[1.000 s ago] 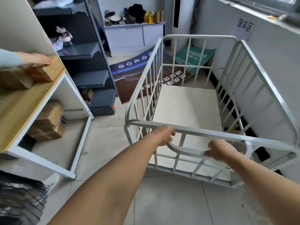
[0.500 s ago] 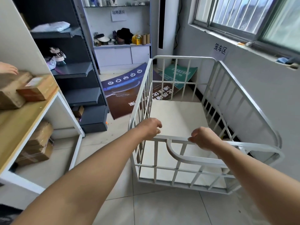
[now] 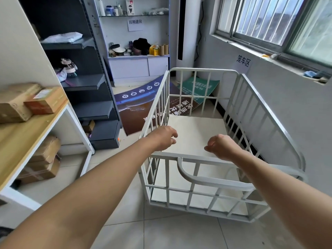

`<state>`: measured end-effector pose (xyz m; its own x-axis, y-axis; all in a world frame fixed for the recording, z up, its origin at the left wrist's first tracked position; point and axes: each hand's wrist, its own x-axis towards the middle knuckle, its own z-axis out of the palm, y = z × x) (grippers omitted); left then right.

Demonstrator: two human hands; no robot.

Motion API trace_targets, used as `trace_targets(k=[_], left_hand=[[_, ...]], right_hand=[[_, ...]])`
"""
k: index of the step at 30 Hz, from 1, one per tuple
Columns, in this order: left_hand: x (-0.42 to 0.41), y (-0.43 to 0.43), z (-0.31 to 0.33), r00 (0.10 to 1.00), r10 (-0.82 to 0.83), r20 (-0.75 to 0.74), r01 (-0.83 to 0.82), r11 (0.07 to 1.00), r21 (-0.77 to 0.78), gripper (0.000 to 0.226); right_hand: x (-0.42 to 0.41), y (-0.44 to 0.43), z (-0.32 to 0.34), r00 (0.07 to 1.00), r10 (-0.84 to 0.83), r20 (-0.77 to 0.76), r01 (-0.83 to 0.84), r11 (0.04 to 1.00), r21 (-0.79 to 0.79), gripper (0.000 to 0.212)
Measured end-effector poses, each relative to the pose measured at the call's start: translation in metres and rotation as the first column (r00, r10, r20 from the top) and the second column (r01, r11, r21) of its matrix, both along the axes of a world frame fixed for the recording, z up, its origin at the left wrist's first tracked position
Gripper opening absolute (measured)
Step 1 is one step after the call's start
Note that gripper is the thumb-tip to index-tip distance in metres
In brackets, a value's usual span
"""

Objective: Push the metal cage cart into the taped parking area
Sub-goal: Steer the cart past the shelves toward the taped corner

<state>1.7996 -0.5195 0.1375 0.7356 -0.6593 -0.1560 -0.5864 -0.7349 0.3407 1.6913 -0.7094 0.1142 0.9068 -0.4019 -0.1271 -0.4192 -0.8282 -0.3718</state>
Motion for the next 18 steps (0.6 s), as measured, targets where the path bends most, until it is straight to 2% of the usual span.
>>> trace_targets(k=[10, 18], left_hand=[[-0.024, -0.041, -0.034, 0.997, 0.024, -0.076, -0.018, 0.997, 0.073, 0.035], [-0.009, -0.053, -0.051, 0.991, 0.018, -0.136, -0.003, 0.994, 0.113, 0.035]], right_hand=[[-0.018, -0.044, -0.029, 0.995, 0.046, -0.093, -0.045, 0.999, 0.014, 0.027], [0.005, -0.049, -0.044, 0.987, 0.053, -0.149, -0.050, 0.998, 0.022, 0.030]])
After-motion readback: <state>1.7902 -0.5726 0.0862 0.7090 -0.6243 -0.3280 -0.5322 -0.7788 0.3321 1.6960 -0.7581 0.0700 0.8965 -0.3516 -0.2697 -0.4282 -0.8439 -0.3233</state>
